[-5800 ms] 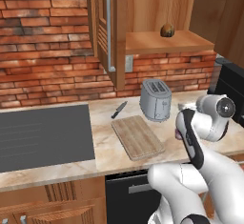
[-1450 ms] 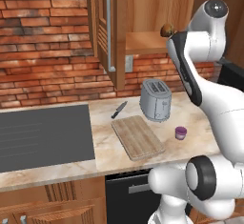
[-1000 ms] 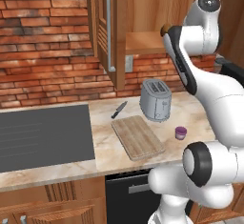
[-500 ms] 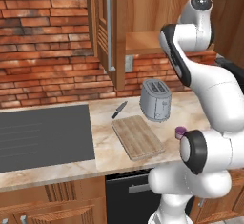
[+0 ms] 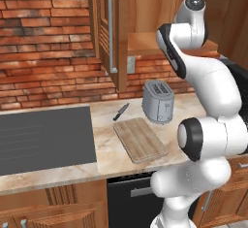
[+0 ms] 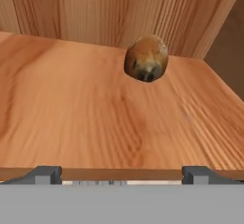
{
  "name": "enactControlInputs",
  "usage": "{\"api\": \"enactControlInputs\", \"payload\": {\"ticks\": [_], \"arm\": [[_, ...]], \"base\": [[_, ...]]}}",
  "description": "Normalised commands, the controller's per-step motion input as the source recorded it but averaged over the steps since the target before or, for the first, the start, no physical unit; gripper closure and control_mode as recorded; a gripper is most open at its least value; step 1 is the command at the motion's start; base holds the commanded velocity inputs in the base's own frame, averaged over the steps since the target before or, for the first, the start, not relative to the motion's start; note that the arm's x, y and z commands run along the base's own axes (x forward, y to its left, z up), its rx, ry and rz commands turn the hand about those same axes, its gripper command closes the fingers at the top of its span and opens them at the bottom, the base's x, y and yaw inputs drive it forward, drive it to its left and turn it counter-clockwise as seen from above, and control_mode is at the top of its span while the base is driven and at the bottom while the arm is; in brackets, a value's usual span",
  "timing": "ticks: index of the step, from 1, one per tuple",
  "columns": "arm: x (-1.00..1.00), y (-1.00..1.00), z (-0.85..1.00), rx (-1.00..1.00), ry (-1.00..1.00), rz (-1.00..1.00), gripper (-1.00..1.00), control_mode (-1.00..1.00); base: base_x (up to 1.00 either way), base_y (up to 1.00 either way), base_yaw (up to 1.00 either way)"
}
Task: Pick the bread, place it on the cutting board, pick the jam, place it on the counter, and close the cabinet.
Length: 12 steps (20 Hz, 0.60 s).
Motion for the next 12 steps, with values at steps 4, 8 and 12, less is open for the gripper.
{"api": "enactControlInputs", "payload": {"ticks": [4, 8, 12], "arm": [[0.37, -0.04, 0.00, 0.01, 0.00, 0.00, -1.00, -1.00], [0.24, -0.12, 0.00, 0.02, 0.00, 0.00, -1.00, -1.00], [0.28, -0.12, 0.00, 0.03, 0.00, 0.00, -1.00, -1.00]], "base": [[0.00, 0.00, 0.00], [0.00, 0.00, 0.00], [0.00, 0.00, 0.00]]}}
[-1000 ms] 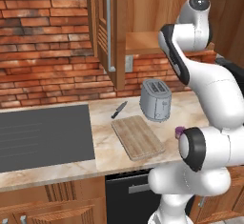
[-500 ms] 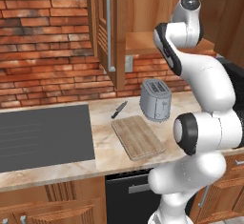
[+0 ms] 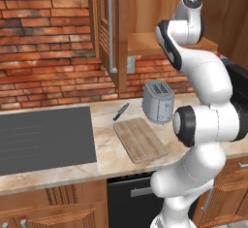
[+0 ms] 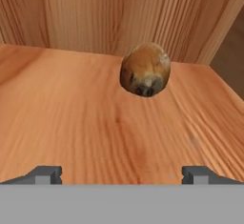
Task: Pick the bread, place it on the cutting board, pick the jam, place it on the counter, and close the cabinet.
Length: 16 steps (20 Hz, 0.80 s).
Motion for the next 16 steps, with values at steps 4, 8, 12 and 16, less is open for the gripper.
{"api": "enactControlInputs", "payload": {"ticks": [4, 8, 12, 16], "arm": [[0.24, -0.10, -0.03, 0.01, 0.00, 0.00, -1.00, -1.00], [0.16, -0.05, -0.11, 0.00, 0.00, 0.00, -1.00, -1.00], [0.18, -0.08, -0.07, 0.00, 0.00, 0.00, -1.00, -1.00], [0.12, -0.09, -0.13, 0.00, -0.02, 0.00, -1.00, -1.00]], "base": [[0.00, 0.00, 0.00], [0.00, 0.00, 0.00], [0.00, 0.00, 0.00], [0.00, 0.00, 0.00]]}}
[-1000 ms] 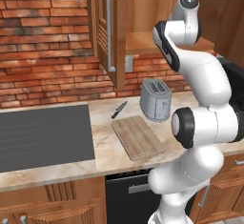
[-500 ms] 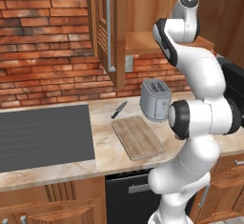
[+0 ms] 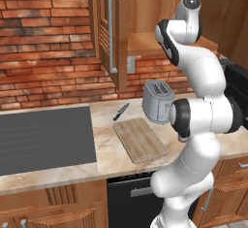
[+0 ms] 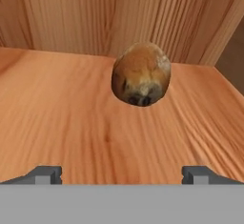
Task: Pick the bread, place it on the cutting board, pick the jam, place it on the counter, and close the cabinet.
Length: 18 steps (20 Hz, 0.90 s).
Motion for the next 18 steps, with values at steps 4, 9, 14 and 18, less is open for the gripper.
{"api": "enactControlInputs", "payload": {"ticks": [4, 9, 14, 18], "arm": [[0.13, -0.08, -0.07, 0.00, -0.02, 0.00, -1.00, -1.00], [0.17, -0.06, 0.00, 0.00, 0.00, 0.00, -1.00, -1.00], [0.20, -0.01, 0.00, 0.00, 0.00, 0.00, -1.00, -1.00], [0.20, 0.00, 0.00, 0.01, 0.00, 0.00, -1.00, -1.00]], "base": [[0.00, 0.00, 0.00], [0.00, 0.00, 0.00], [0.00, 0.00, 0.00], [0.00, 0.00, 0.00]]}}
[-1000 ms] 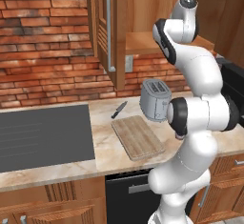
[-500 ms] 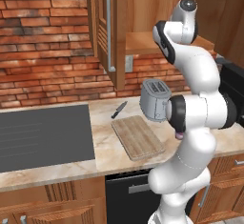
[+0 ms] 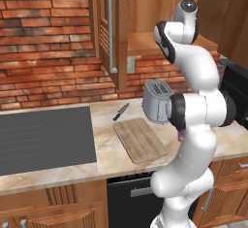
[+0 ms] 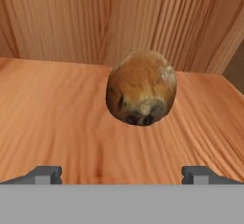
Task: Pick the bread, place it on the cutting board, pick the jam, place it on the counter, and close the cabinet.
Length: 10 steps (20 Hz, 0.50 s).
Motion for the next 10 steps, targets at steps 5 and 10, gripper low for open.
{"api": "enactControlInputs", "payload": {"ticks": [5, 10], "arm": [[0.28, 0.00, 0.00, 0.00, 0.00, 0.00, -1.00, -1.00], [0.30, -0.02, 0.00, 0.00, 0.00, 0.00, -1.00, -1.00]], "base": [[0.00, 0.00, 0.00], [0.00, 0.00, 0.00]]}}
